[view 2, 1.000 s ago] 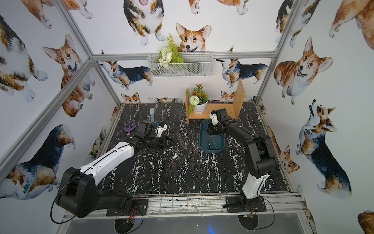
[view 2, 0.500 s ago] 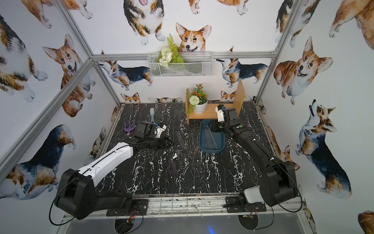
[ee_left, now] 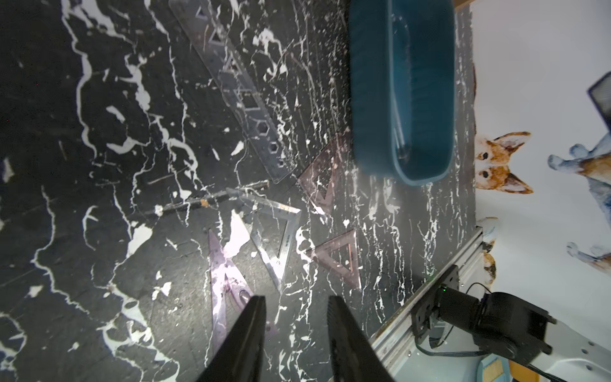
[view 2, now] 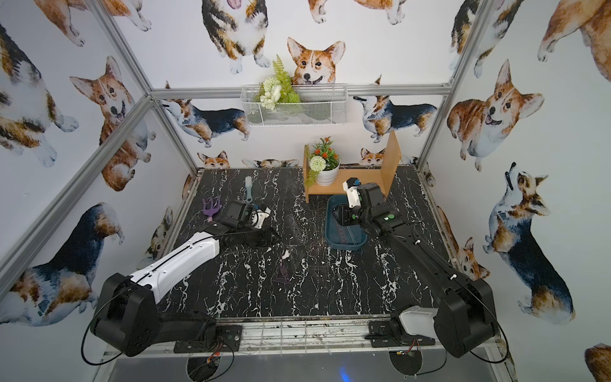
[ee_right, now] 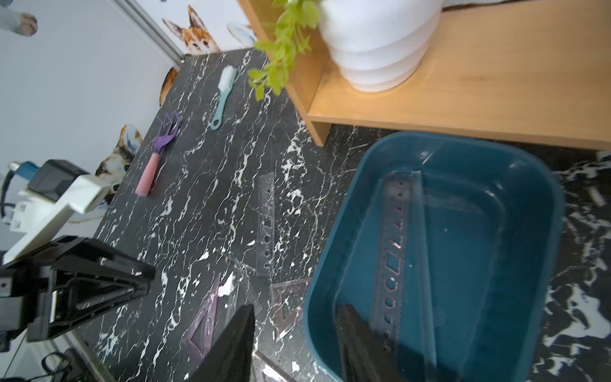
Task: Put the scattered rulers into the storage box
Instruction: Place the ruler in the storage box, then pick up the ruler from the center of the board.
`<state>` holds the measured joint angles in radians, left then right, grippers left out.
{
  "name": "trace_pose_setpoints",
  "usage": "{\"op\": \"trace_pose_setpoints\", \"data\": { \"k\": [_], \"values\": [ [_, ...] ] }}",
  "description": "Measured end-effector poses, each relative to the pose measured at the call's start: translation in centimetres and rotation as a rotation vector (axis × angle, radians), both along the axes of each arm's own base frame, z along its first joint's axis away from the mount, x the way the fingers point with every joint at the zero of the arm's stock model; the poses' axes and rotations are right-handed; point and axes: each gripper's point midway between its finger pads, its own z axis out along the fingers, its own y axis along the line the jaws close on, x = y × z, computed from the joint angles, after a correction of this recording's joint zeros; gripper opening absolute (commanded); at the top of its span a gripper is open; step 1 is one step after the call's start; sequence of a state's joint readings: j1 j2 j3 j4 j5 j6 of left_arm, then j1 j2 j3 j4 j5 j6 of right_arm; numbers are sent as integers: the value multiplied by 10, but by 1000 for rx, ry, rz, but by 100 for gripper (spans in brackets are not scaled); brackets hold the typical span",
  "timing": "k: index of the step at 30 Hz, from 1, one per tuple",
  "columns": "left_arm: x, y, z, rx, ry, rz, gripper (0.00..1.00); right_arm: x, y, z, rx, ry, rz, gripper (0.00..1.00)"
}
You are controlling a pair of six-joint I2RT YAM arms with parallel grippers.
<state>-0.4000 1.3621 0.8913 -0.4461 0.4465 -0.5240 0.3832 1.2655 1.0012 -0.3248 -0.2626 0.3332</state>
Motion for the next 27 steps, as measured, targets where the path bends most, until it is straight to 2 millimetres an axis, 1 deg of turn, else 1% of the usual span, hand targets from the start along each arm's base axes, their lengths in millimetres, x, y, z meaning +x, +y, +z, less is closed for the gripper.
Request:
{"op": "trace_pose_setpoints", "data": {
  "k": [4, 7, 10, 13, 16, 18, 23, 27],
  "values": [
    [-14, 4, -22, 54, 41, 1, 37, -28, 27, -18, -4, 50, 73, 44],
    [-24, 4, -34, 88, 59, -5, 36, -46, 44, -32, -18, 85, 114, 43],
    [-32, 4, -44, 110, 78, -6, 36, -58, 54, -44, -32, 115, 130, 43],
    [-38, 4, -50, 126, 88, 1, 36, -63, 57, -53, -46, 137, 123, 43],
    [-42, 6, -55, 135, 87, 9, 36, -67, 61, -57, -40, 152, 122, 43],
    [-48, 10, -62, 147, 95, 18, 36, -68, 64, -60, -49, 156, 125, 43],
    [-61, 18, -74, 165, 123, 39, 37, -75, 77, -71, -64, 179, 147, 43],
    [-65, 20, -78, 177, 130, 49, 37, -81, 90, -78, -74, 193, 179, 43]
  ]
}}
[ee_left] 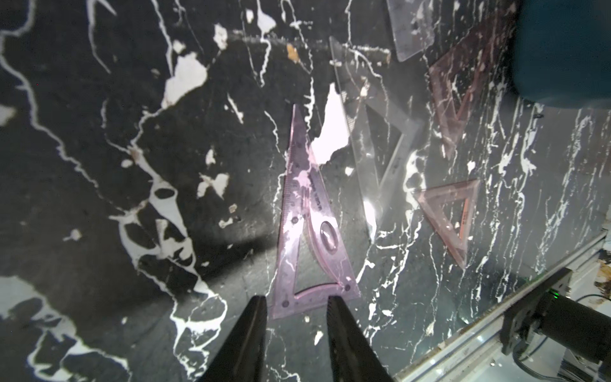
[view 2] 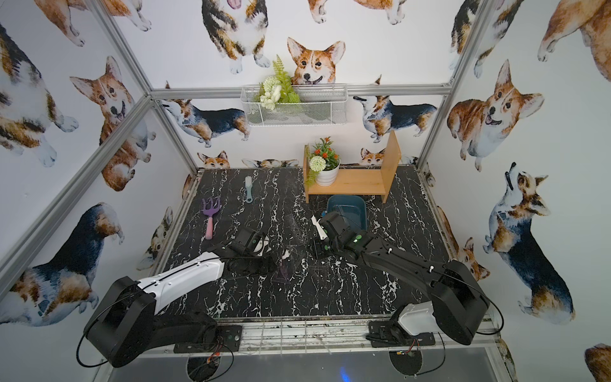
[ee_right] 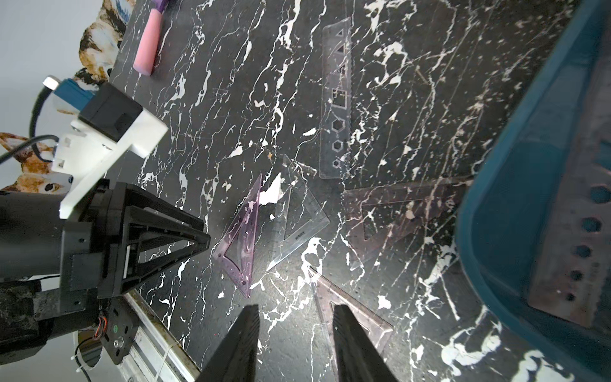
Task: Put the scattered rulers into the storage box
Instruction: Pick up the ruler from the center of the board.
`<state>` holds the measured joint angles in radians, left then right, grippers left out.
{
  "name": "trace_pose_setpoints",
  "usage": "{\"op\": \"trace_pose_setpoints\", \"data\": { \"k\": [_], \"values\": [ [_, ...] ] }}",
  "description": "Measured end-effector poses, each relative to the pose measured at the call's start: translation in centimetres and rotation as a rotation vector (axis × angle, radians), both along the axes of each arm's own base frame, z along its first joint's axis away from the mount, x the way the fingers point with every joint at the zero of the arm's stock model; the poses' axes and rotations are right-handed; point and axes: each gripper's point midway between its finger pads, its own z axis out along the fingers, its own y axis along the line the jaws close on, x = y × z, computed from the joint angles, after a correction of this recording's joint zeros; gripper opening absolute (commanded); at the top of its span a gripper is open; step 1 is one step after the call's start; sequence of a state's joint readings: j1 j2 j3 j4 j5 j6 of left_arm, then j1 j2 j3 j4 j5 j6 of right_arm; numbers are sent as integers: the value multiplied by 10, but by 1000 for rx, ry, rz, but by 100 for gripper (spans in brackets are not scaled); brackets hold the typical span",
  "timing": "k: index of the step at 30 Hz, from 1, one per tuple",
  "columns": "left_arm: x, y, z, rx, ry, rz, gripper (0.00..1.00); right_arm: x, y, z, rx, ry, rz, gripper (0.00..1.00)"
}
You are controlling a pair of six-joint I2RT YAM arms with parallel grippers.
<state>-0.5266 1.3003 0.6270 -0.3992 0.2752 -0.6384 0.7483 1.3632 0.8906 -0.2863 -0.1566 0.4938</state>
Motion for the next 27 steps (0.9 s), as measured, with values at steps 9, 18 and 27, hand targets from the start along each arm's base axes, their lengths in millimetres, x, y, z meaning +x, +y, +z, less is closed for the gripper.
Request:
{"op": "trace_pose_setpoints", "data": {
  "k": [9, 18, 27],
  "values": [
    [-3, -2, -6, 23, 9, -4, 37, -14, 27, -20, -34, 35, 55, 42],
    [-11, 11, -12, 50, -6, 43, 37, -21, 66, -36, -97, 50, 126, 45],
    [-20, 23, -8, 19, -29, 143, 33, -21, 93, -54, -183, 71, 158, 50]
  ]
}}
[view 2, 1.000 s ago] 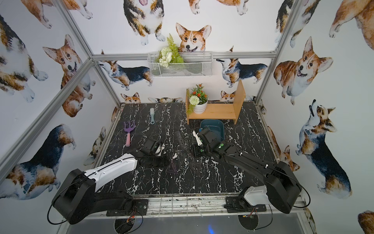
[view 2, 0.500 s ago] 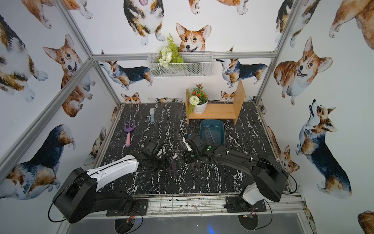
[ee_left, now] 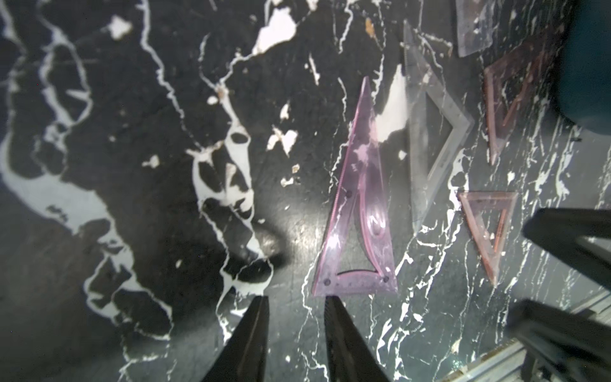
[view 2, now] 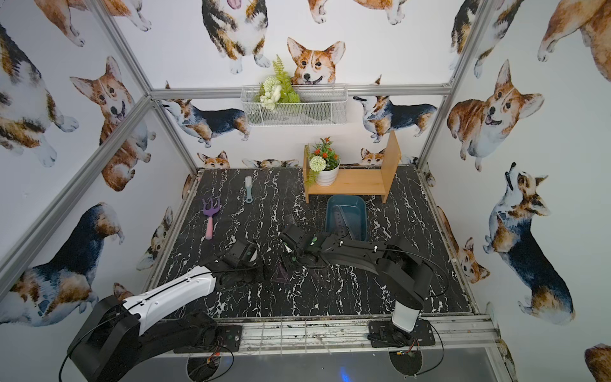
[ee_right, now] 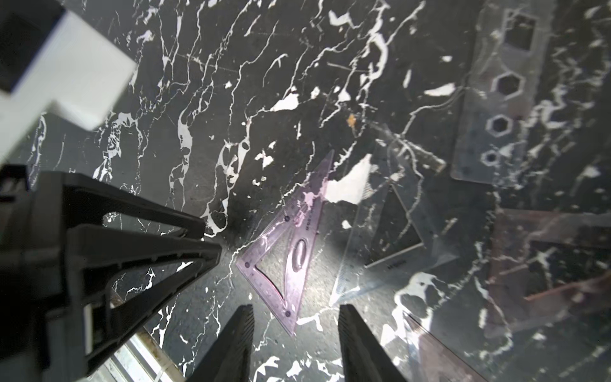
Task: Put the scattered rulers into the storage box
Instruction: Pick up the ruler from the center of the board.
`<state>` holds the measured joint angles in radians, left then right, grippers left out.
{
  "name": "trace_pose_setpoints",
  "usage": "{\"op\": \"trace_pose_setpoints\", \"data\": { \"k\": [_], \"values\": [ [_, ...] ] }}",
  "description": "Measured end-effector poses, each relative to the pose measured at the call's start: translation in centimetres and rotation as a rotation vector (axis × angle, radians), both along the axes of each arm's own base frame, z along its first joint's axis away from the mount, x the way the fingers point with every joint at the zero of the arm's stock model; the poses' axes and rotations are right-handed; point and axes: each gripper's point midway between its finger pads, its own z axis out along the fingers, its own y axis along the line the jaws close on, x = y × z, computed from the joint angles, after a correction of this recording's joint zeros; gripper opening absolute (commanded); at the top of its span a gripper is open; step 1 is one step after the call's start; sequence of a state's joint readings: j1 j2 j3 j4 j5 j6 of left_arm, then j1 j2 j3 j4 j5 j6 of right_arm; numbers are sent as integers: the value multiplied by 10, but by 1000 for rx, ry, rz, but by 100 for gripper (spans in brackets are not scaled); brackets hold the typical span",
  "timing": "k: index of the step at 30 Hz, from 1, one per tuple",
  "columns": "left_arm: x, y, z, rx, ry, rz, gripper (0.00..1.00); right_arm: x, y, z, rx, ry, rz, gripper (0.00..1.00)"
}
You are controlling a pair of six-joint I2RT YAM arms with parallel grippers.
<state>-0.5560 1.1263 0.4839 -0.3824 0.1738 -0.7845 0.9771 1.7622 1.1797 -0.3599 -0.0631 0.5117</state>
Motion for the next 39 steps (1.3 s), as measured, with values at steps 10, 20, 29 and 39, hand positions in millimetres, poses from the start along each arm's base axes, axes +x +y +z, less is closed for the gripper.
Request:
{"op": "trace_pose_setpoints", "data": {
  "k": [10, 20, 29, 39],
  "values": [
    [-6, 6, 5, -48, -21, 76, 32, 3, 12, -18, -129, 3, 5, 49],
    [-16, 12, -1, -57, -14, 96, 32, -3, 16, -36, -231, 15, 23, 41],
    [-21, 14, -4, -66, -14, 99, 32, -4, 19, -44, -265, 18, 30, 41],
    [-24, 15, -6, -70, -10, 101, 32, -5, 20, -50, -292, 20, 34, 42]
  ]
}}
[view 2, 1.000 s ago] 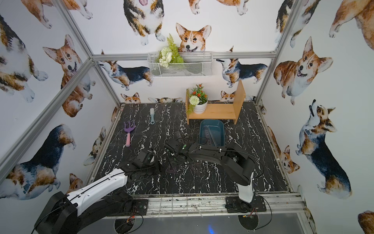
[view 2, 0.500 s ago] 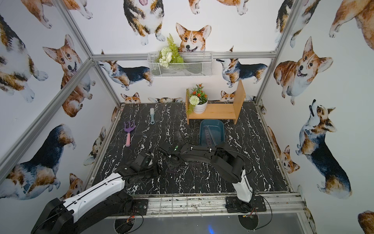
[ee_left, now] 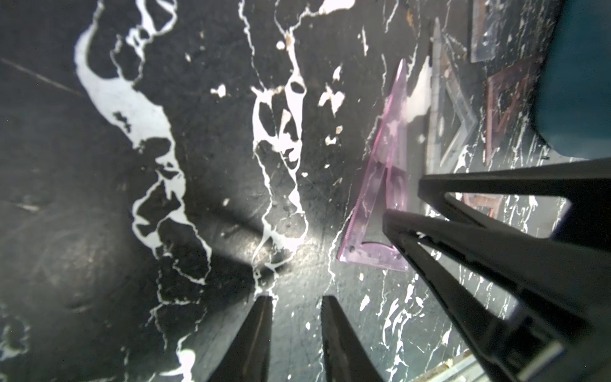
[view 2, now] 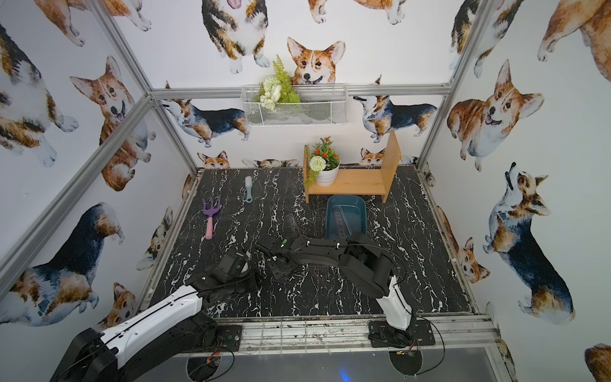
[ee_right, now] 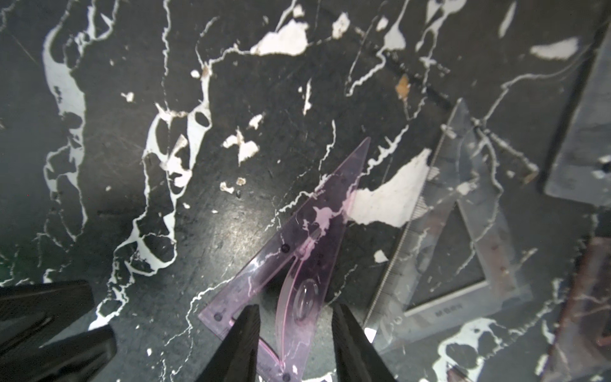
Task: Put the scattered rulers into the storage box
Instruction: Pick up the ruler from the center of the board.
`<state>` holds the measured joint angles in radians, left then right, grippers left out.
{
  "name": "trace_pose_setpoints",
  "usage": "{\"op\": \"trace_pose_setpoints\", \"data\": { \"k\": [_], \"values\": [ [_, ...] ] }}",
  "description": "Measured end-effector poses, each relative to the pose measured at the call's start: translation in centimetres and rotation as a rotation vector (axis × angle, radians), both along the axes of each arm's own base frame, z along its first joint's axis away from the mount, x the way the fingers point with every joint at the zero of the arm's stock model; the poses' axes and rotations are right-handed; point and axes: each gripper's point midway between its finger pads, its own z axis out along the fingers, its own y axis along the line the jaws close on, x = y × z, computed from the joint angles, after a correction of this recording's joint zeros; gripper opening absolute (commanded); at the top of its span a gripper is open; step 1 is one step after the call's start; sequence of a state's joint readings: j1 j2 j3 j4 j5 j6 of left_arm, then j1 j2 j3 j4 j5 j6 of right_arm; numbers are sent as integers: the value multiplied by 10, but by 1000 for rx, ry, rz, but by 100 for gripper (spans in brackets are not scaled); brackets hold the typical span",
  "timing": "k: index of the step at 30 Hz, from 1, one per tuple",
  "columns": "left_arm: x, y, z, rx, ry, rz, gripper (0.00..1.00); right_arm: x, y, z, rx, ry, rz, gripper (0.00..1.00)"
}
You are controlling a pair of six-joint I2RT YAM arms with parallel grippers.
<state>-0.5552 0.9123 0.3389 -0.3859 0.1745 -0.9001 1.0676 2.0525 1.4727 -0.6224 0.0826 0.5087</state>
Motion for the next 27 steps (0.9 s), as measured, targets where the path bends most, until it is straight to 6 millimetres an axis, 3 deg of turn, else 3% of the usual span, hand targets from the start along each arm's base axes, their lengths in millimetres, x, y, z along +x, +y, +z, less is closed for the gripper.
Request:
{"op": "trace_pose_setpoints", "data": {
  "k": [12, 27],
  "values": [
    [-2, -1, 0, -13, 0, -2, 32, 1, -2, -6, -44, -23, 0, 39],
    [-3, 0, -3, -14, 9, 3, 32, 3, -2, -9, -58, -45, -4, 29]
  ]
}}
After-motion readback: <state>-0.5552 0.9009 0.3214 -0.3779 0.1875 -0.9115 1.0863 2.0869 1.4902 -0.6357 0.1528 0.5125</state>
